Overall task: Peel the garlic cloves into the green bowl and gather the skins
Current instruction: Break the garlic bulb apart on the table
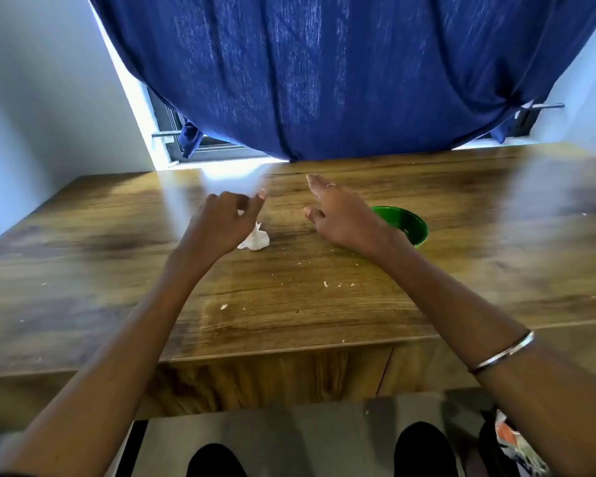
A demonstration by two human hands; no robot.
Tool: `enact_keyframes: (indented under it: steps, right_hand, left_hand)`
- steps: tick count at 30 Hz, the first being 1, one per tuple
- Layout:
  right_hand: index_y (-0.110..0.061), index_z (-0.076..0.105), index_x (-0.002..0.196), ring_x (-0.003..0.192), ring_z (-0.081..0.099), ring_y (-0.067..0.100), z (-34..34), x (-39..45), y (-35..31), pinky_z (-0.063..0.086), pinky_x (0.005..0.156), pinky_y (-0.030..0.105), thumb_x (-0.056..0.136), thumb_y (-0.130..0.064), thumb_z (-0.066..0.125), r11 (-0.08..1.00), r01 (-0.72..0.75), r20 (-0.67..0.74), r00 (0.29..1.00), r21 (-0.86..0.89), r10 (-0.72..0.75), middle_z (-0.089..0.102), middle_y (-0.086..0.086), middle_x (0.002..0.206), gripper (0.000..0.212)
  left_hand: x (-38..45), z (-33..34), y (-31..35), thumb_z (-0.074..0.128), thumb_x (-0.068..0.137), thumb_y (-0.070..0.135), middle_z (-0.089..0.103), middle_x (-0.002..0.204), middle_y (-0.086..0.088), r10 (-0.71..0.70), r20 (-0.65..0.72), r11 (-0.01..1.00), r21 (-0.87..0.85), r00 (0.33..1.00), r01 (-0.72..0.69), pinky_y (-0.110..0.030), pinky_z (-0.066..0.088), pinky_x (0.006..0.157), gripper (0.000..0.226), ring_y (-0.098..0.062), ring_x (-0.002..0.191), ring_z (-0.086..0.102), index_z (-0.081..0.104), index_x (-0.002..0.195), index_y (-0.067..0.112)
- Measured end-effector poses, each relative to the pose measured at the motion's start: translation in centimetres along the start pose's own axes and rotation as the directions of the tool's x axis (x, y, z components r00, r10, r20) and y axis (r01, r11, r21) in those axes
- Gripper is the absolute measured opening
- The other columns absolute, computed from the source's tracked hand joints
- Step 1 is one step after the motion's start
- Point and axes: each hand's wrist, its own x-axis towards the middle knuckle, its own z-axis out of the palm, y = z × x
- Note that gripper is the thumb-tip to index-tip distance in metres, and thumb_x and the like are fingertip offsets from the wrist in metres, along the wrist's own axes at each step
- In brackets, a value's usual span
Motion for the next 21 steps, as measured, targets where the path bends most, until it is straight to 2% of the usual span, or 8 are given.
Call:
enact_keyframes:
  steps: [2,3,5,8,11,19,21]
  right_hand:
    - [-0.010,0.017,0.160,0.150,0.027,0.029,0.5,-0.3,-0.4,0.026,0.119,0.040,0.106,-0.019,0.048,1.000,0.017,0.012,1.000,-0.021,-0.016,0.022,0.008,0.166,0.063]
    - [-0.009,0.017,0.160,0.150,0.027,0.029,1.1,-0.5,-0.5,0.026,0.119,0.040,0.106,-0.016,0.048,0.999,0.020,0.021,1.000,-0.038,-0.019,0.021,0.008,0.166,0.063]
    - [-0.010,0.020,0.160,0.150,0.028,0.028,2.1,-0.8,-0.8,0.026,0.119,0.041,0.105,-0.013,0.049,0.998,0.022,0.047,0.999,-0.060,-0.019,0.021,0.006,0.167,0.062]
    - [-0.014,0.029,0.158,0.141,0.041,0.034,3.7,-0.9,-0.7,0.036,0.114,0.046,0.104,-0.016,0.052,0.997,-0.020,0.052,0.998,-0.068,0.024,0.037,0.012,0.159,0.059]
    - [-0.018,0.038,0.154,0.131,0.050,0.034,5.0,-1.2,-0.4,0.044,0.105,0.044,0.102,-0.019,0.055,0.997,-0.057,0.047,0.997,-0.056,0.060,0.053,0.018,0.143,0.055]
    - [-0.019,0.050,0.147,0.127,0.055,0.022,5.8,-1.5,-0.6,0.042,0.100,0.029,0.095,-0.016,0.068,0.977,-0.084,-0.010,0.996,0.196,0.088,0.060,0.007,0.137,0.055]
    - [-0.016,0.052,0.145,0.121,0.059,0.021,5.4,-1.5,-0.5,0.046,0.101,0.030,0.090,-0.014,0.074,0.948,-0.104,-0.003,0.994,0.300,0.110,0.065,0.005,0.131,0.059]
  left_hand:
    - [-0.5,0.4,-0.7,0.054,0.098,0.059,0.075,0.083,0.002,-0.001,0.040,1.000,0.008,0.999,0.000,-0.030,0.038,0.086,0.045,-0.021,0.095,0.065,0.078,0.087,0.022]
    - [-0.6,1.0,-1.3,0.061,0.095,0.056,0.078,0.098,-0.002,0.006,0.054,1.000,0.021,0.999,-0.007,-0.028,0.037,0.090,0.044,-0.022,0.105,0.067,0.079,0.103,0.017]
    - [-0.9,1.9,-1.6,0.072,0.092,0.044,0.075,0.115,-0.009,0.015,0.092,0.999,0.041,0.996,-0.018,-0.024,0.035,0.089,0.041,-0.026,0.115,0.065,0.075,0.117,0.012]
    - [-1.5,2.5,-1.6,0.080,0.088,0.025,0.074,0.113,-0.013,0.053,0.039,0.998,0.019,0.998,-0.054,-0.020,0.033,0.079,0.033,-0.030,0.107,0.065,0.075,0.117,0.010]
    - [-1.9,2.6,-1.4,0.082,0.085,0.014,0.075,0.106,-0.014,0.036,-0.014,0.999,-0.027,0.999,-0.036,-0.014,0.027,0.071,0.027,-0.023,0.093,0.059,0.077,0.110,0.008]
    - [-1.2,2.0,0.6,0.089,0.076,0.013,0.076,0.097,-0.009,0.074,0.066,0.996,-0.056,0.995,-0.071,-0.003,0.031,0.066,0.028,-0.013,0.089,0.059,0.080,0.101,0.008]
    - [-1.0,1.8,1.4,0.090,0.074,0.011,0.076,0.098,-0.010,0.080,0.079,0.994,-0.077,0.994,-0.074,-0.007,0.036,0.067,0.029,-0.016,0.092,0.064,0.080,0.101,0.009]
